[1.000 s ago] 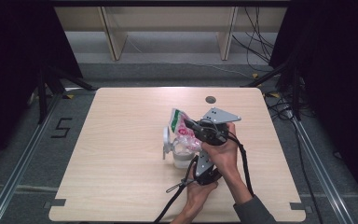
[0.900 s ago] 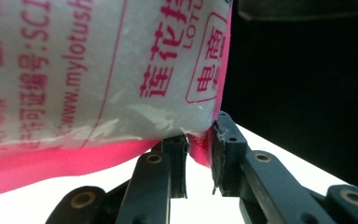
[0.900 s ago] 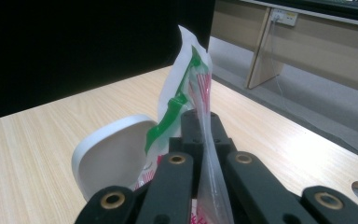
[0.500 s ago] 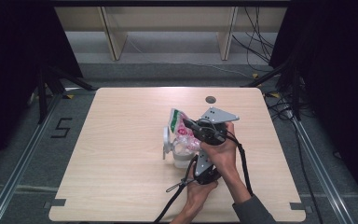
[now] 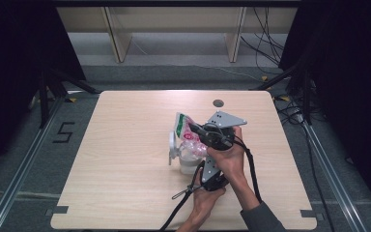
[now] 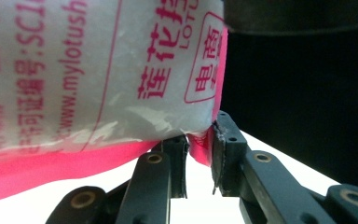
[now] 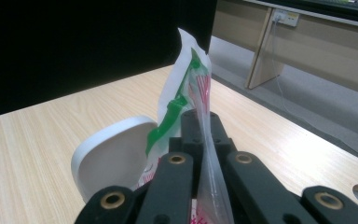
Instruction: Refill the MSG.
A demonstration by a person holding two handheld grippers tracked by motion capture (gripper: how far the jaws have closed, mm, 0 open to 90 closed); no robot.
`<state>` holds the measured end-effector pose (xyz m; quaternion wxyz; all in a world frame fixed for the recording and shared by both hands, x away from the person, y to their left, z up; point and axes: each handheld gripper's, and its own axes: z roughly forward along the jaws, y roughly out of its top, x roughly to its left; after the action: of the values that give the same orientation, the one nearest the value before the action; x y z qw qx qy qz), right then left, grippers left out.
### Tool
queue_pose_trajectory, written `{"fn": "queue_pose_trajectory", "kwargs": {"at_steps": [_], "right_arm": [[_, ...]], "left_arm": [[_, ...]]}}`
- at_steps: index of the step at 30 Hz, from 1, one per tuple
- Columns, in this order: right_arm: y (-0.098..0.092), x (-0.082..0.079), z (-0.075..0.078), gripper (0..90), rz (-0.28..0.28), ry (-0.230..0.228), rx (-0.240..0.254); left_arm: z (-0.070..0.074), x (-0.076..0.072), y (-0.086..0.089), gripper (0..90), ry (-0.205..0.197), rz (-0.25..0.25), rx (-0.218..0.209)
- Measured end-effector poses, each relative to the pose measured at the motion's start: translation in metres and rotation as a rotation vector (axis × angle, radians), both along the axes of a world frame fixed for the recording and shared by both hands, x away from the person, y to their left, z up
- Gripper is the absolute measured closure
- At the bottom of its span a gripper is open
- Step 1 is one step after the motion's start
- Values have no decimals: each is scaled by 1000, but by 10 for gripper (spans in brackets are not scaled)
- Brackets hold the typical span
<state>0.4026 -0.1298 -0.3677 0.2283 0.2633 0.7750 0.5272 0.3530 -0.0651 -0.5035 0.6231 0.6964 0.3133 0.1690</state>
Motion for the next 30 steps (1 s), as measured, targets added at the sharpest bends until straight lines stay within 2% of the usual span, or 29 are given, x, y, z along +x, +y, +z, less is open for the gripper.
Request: {"fn": "queue_pose_trajectory", "kwargs": {"at_steps": [1,2,4,6,7,9,10,11,12,13,14,15,16,19,21,22,23,24,25,26,28,30], "right_arm": [[0,0,0,900,-2,4,-4],[0,0,0,900,-1,4,-4],[0,0,0,900,-1,-1,-1],[0,1,-1,900,7,-3,3],[0,0,-1,900,-2,12,6],[0,0,0,900,-2,0,-5],[1,0,0,900,10,12,16],[0,0,0,900,6,13,13],[0,-1,0,900,-5,14,12],[1,0,-1,900,7,15,19],[0,0,0,900,0,1,3],[1,-1,0,900,0,12,10],[1,0,0,900,9,13,18],[0,0,0,900,0,0,1],[1,0,0,900,-4,7,11],[1,-1,0,900,-4,8,12],[1,0,-1,900,8,13,18],[1,0,-1,900,8,15,14],[0,0,0,900,0,2,2],[1,-1,0,900,-2,8,10],[2,-1,0,900,-6,14,22],[1,-1,1,900,-5,19,14]], "left_arm": [[0,0,0,770,4,2,1],[0,-1,-4,770,10,18,-48],[0,-2,-7,770,15,33,-103],[0,0,0,771,6,4,6],[0,-1,-4,770,10,20,-47],[0,-2,-7,771,15,32,-103],[0,-1,-3,771,6,17,-44],[1,0,1,771,1,-2,3],[1,0,0,771,1,-2,4],[0,-1,-5,771,12,23,-71],[1,-2,-7,771,15,30,-104],[1,-2,-6,771,14,32,-96],[1,0,-1,771,6,8,-23],[1,-2,-7,771,16,36,-103],[1,-2,-5,771,10,28,-85],[1,-1,-3,771,6,11,-47],[1,-1,-3,771,7,16,-50],[1,-2,-7,771,16,38,-106],[1,-2,-7,771,14,35,-109],[1,-1,-6,771,12,28,-88],[1,-1,-6,771,14,30,-100],[2,-1,-6,771,12,25,-97]]}}
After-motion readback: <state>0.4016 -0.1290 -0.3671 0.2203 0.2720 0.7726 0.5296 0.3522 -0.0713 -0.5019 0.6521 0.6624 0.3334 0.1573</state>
